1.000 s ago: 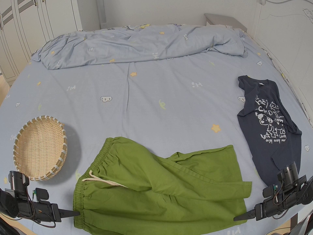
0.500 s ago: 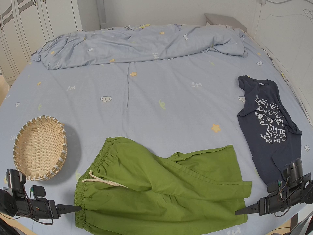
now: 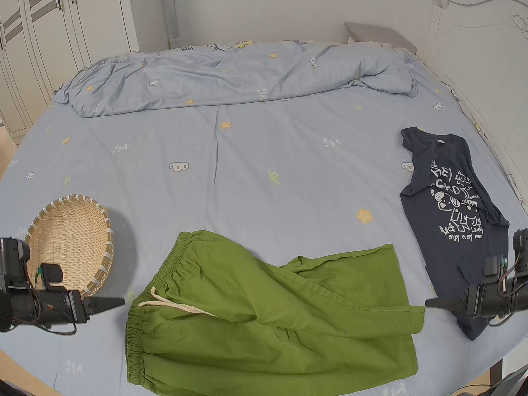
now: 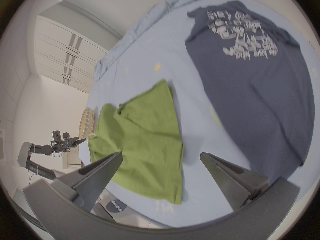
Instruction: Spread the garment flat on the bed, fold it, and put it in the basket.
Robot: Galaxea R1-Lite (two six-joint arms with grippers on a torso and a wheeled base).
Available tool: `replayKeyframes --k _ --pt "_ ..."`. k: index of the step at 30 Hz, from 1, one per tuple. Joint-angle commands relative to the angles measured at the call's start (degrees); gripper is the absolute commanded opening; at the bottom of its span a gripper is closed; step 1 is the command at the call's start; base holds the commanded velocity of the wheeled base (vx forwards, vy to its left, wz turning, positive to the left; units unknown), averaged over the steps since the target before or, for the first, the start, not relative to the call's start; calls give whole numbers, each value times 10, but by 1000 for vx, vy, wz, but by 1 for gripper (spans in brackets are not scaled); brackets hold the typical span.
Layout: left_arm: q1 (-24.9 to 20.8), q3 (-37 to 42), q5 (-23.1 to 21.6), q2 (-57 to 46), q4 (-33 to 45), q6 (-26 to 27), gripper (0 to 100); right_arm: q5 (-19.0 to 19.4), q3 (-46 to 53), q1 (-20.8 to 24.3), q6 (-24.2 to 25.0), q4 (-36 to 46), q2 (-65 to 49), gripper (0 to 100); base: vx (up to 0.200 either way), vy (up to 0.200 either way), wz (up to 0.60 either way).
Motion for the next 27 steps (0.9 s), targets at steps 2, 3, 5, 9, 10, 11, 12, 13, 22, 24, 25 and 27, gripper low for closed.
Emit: replayKeyframes --k 2,3,5,9,10,11,12,13,22,24,25,27 --pt "-104 -171 38 -13 57 -93 100 1 -169 -27 -24 82 18 100 0 0 0" --pt "-105 -177 38 -12 57 -97 100 1 -175 -27 -24 90 19 100 0 0 0" --pt "-110 -232 37 19 58 -105 100 1 -222 -27 -28 117 43 100 0 0 0" --pt "-139 -301 33 84 58 -107 100 5 -241 -24 -27 113 68 100 0 0 0" --pt "-146 -316 31 103 58 -107 100 6 -242 -22 -27 111 75 100 0 0 0" --pt "-153 -338 27 128 57 -107 100 3 -239 -19 -28 110 83 100 0 0 0" --pt "-157 -354 26 152 57 -107 100 2 -236 -16 -28 111 84 100 0 0 0" --pt "-159 -367 26 174 57 -107 100 2 -235 -14 -28 111 85 100 0 0 0" --pt "-180 -406 20 298 53 -102 100 1 -235 -14 -28 110 86 100 0 0 0" --pt "-187 -411 21 315 47 -102 100 1 -235 -14 -28 110 86 100 0 0 0" --pt "-188 -415 21 320 45 -102 100 1 -235 -14 -28 110 86 100 0 0 0" --pt "-188 -425 21 331 45 -105 100 1 -234 -13 -28 110 86 100 0 0 0"
